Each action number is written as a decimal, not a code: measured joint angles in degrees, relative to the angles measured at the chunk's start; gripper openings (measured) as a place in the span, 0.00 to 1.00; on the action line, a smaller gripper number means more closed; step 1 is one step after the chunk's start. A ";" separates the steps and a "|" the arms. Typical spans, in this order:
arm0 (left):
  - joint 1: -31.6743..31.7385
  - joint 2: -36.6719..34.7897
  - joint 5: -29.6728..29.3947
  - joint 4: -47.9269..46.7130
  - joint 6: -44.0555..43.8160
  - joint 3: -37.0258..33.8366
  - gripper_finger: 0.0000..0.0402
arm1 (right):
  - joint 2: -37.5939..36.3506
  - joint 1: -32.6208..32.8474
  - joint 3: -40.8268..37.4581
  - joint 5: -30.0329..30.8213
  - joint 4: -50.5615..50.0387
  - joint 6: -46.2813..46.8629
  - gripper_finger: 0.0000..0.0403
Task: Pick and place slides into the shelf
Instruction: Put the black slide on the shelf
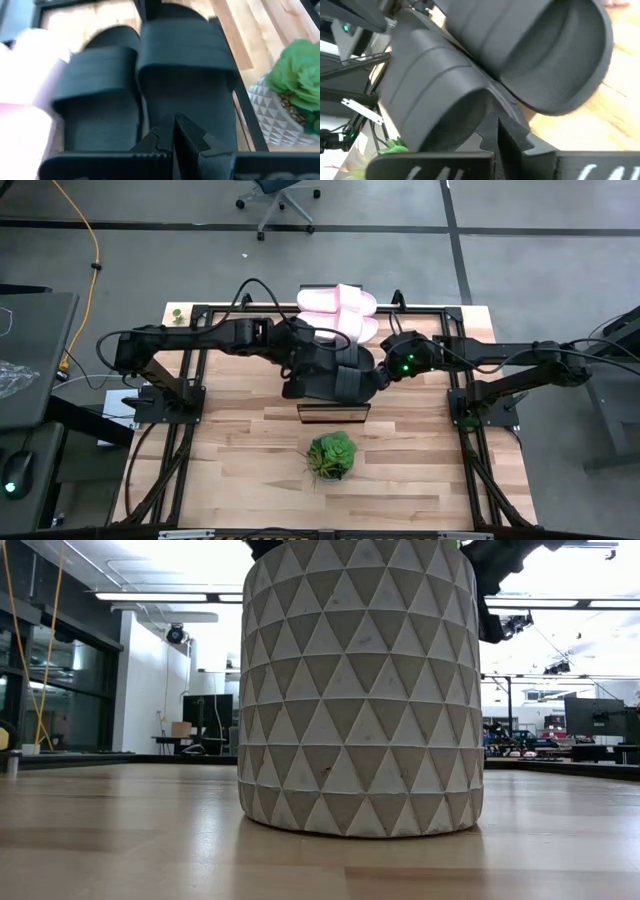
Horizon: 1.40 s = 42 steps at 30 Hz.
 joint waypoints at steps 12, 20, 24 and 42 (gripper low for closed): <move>0.02 0.05 4.43 2.08 -2.83 -4.10 0.00 | 0.38 0.00 0.00 -0.09 2.57 -0.63 0.00; 0.02 0.07 4.27 1.73 -2.83 -4.11 0.00 | 0.70 0.00 0.00 -0.69 4.29 -0.63 0.00; 0.02 0.87 3.39 0.91 -2.83 -4.09 0.00 | 0.70 0.00 0.00 -0.95 4.42 -0.63 0.00; 0.02 5.10 7.21 0.92 -3.30 -4.10 0.00 | 2.64 0.00 0.02 -2.85 1.90 -0.61 0.00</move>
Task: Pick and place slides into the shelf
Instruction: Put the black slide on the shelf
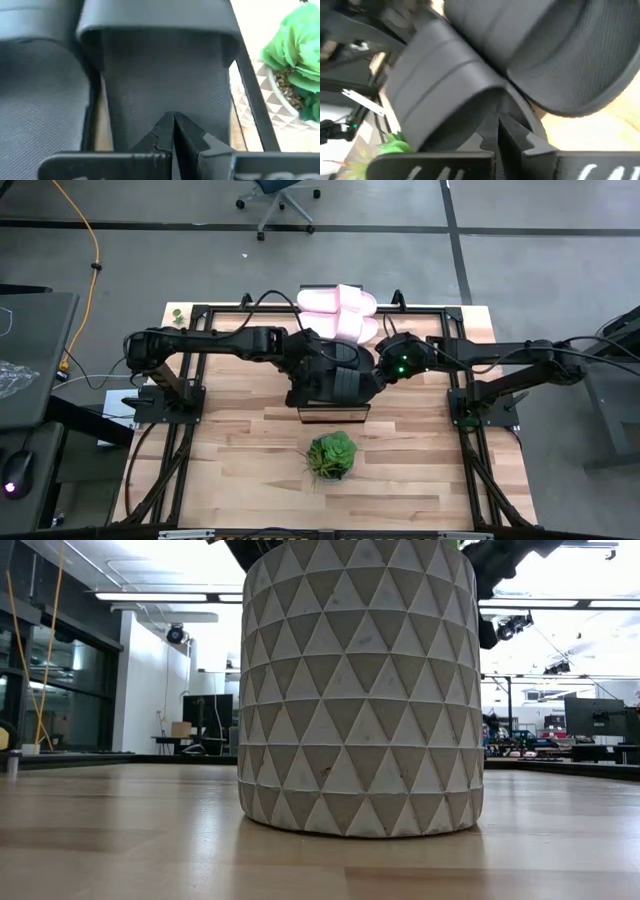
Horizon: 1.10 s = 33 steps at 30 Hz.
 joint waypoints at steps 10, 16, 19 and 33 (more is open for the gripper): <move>-0.02 -0.01 0.06 0.19 -0.05 -0.01 0.00 | 1.66 0.02 -0.02 -0.34 4.51 -0.62 0.00; -0.02 -0.01 -0.14 0.26 0.03 -0.01 0.00 | 1.01 0.02 -0.02 -0.15 4.80 -0.98 0.00; -0.02 -0.01 -0.19 0.27 0.36 -0.01 0.00 | 0.40 0.01 -0.02 -2.11 4.27 -0.50 0.00; 0.00 -0.05 0.04 0.32 0.47 -0.01 0.00 | 0.07 1.53 -0.02 -2.47 -1.25 -1.60 0.00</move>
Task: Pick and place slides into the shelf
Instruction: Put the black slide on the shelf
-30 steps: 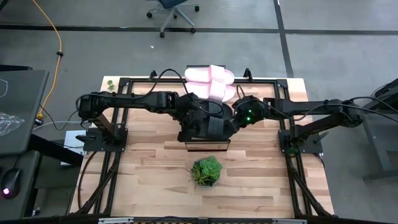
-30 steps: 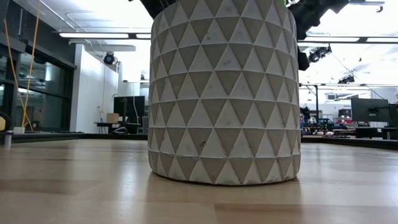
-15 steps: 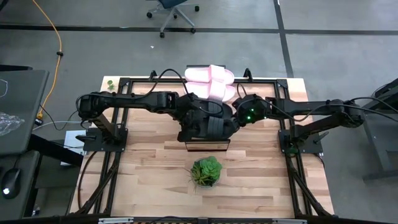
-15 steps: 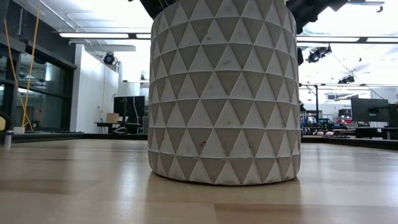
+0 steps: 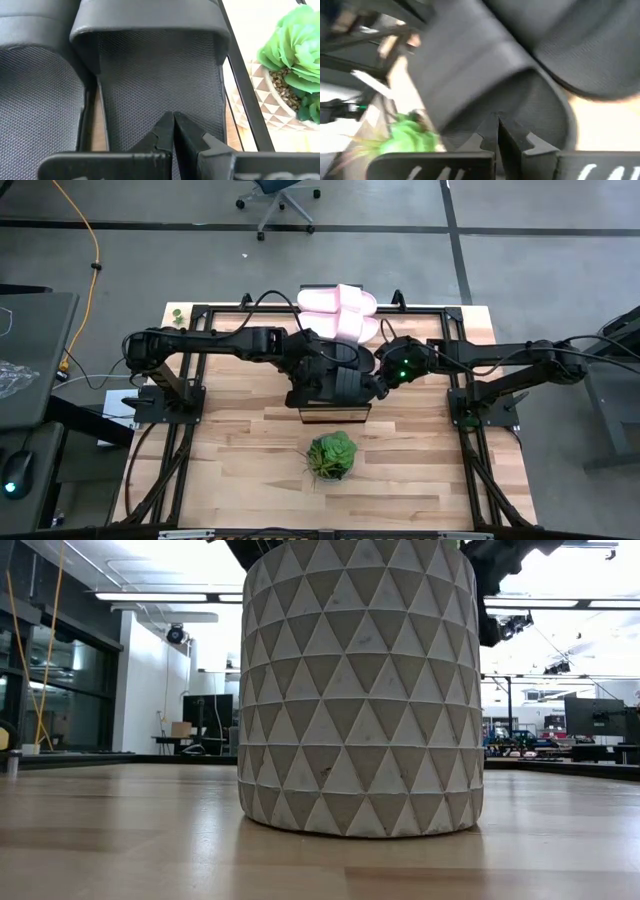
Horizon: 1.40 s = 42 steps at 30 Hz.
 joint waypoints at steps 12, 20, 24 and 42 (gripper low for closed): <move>0.00 0.00 0.01 -0.03 0.00 0.00 0.00 | -1.06 1.46 0.00 -5.60 2.29 -0.79 0.00; 0.00 -0.01 0.02 -0.03 -0.02 0.00 0.00 | 0.43 2.95 0.02 -5.40 0.33 -0.29 0.00; 0.00 -0.04 0.04 -0.08 -0.04 0.00 0.00 | 0.37 2.97 0.02 -3.99 0.65 -0.31 0.00; 0.00 -0.11 0.02 -0.06 -0.02 0.02 0.00 | -0.07 3.06 -0.19 -0.79 -1.05 -1.57 0.00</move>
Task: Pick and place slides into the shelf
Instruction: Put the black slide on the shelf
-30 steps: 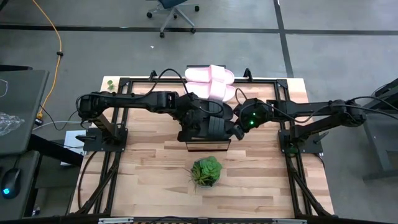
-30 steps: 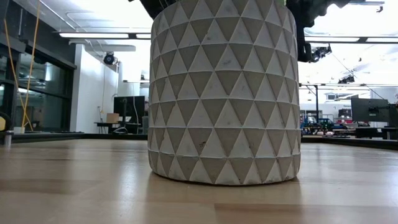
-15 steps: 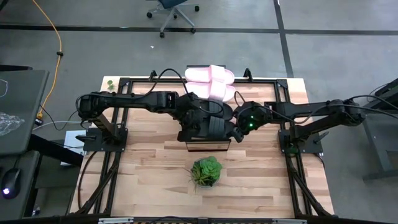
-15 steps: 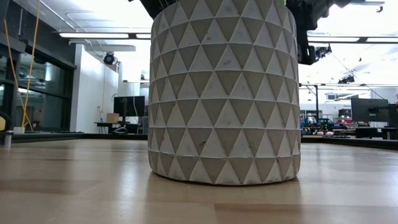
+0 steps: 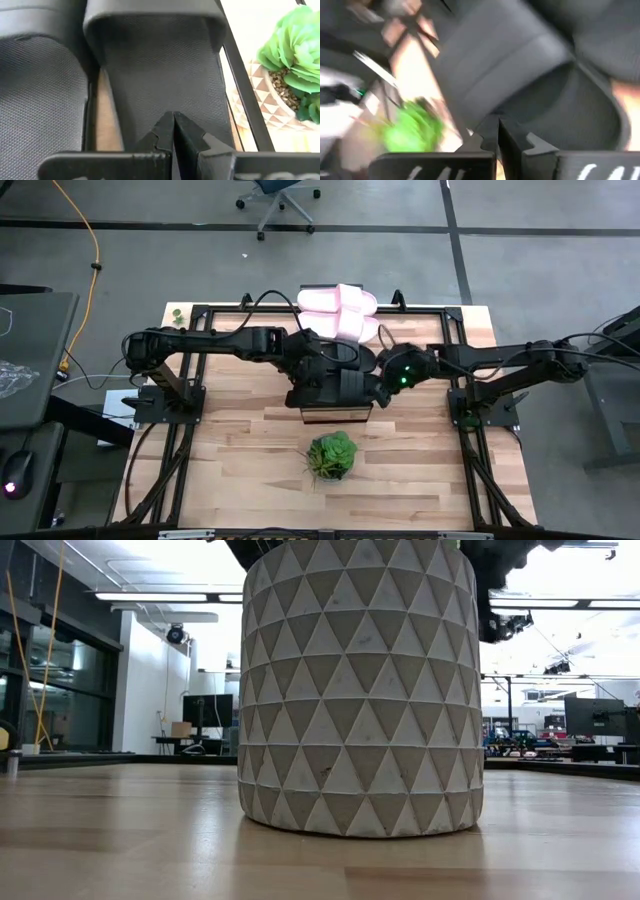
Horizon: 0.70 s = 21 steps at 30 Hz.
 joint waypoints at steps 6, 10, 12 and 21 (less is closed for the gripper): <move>0.00 0.00 0.00 -0.07 0.00 0.00 0.00 | -1.59 -0.91 0.08 3.45 5.73 -0.93 0.00; 0.00 0.02 0.00 -0.05 0.00 0.00 0.00 | -2.00 -0.87 0.35 5.72 5.56 -1.36 0.00; 0.00 0.02 -0.02 0.07 0.00 0.00 0.00 | -2.09 -0.87 1.38 7.71 5.76 -2.26 0.00; 1.17 -3.45 -2.35 -0.35 1.36 0.00 0.00 | -2.91 -1.33 6.88 15.39 2.64 -9.68 0.00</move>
